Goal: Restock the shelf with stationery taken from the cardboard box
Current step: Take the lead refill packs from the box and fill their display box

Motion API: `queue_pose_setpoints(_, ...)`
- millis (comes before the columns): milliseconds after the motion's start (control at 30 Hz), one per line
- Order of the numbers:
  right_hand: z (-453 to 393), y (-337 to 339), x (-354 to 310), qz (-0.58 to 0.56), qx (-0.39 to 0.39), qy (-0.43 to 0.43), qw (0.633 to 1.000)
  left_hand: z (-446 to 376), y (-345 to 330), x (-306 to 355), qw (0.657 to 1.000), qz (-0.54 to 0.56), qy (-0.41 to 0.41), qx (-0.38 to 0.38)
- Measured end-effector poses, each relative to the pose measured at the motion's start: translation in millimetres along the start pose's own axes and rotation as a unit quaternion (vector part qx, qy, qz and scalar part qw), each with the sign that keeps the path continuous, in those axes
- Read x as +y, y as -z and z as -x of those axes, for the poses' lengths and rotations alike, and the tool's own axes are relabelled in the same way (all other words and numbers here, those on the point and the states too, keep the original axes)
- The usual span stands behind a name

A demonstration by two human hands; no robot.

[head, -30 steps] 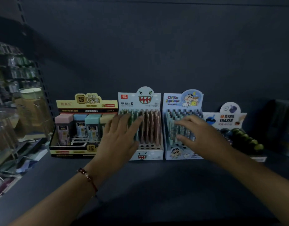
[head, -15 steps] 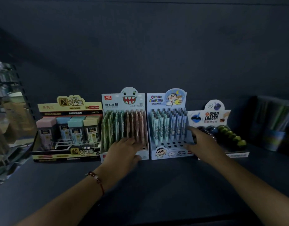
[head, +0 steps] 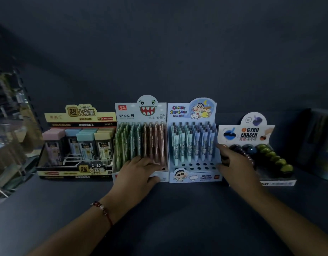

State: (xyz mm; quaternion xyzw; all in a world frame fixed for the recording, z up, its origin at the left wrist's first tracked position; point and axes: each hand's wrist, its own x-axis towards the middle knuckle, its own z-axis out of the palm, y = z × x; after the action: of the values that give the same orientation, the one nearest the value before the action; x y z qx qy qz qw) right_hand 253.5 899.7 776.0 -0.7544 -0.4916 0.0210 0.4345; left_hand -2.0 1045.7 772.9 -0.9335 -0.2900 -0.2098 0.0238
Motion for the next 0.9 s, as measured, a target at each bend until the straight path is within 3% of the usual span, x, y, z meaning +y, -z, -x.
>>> queue_pose_setpoints(167,-4,8,-1,0.001,-0.03,-0.002,1.0,-3,12,10,0.997,0.066,0.048,-0.018)
queue_pose_setpoints(267,-13,14,-16,0.014,-0.005,0.017,1.0,-20,26,31,0.99,0.107,0.077,0.052)
queue_pose_setpoints(400,-33,15,-42,0.031,0.042,0.08,0.995,-53,30,62,0.987,0.031,0.083,0.131)
queue_pose_setpoints(500,-48,9,-56,0.063,0.016,0.153,0.986,-65,28,71,0.983,-0.01,0.111,0.146)
queue_pose_setpoints(600,-64,1,-67,0.094,-0.008,0.215,0.972,-64,20,74,0.979,0.016,0.122,0.163)
queue_pose_setpoints(733,-92,3,-89,0.031,-0.115,0.183,0.976,-59,14,75,0.969,0.105,0.141,0.171)
queue_pose_setpoints(900,-123,11,-105,0.088,-0.221,0.202,0.95,-51,13,78,0.949,0.213,0.169,0.161)
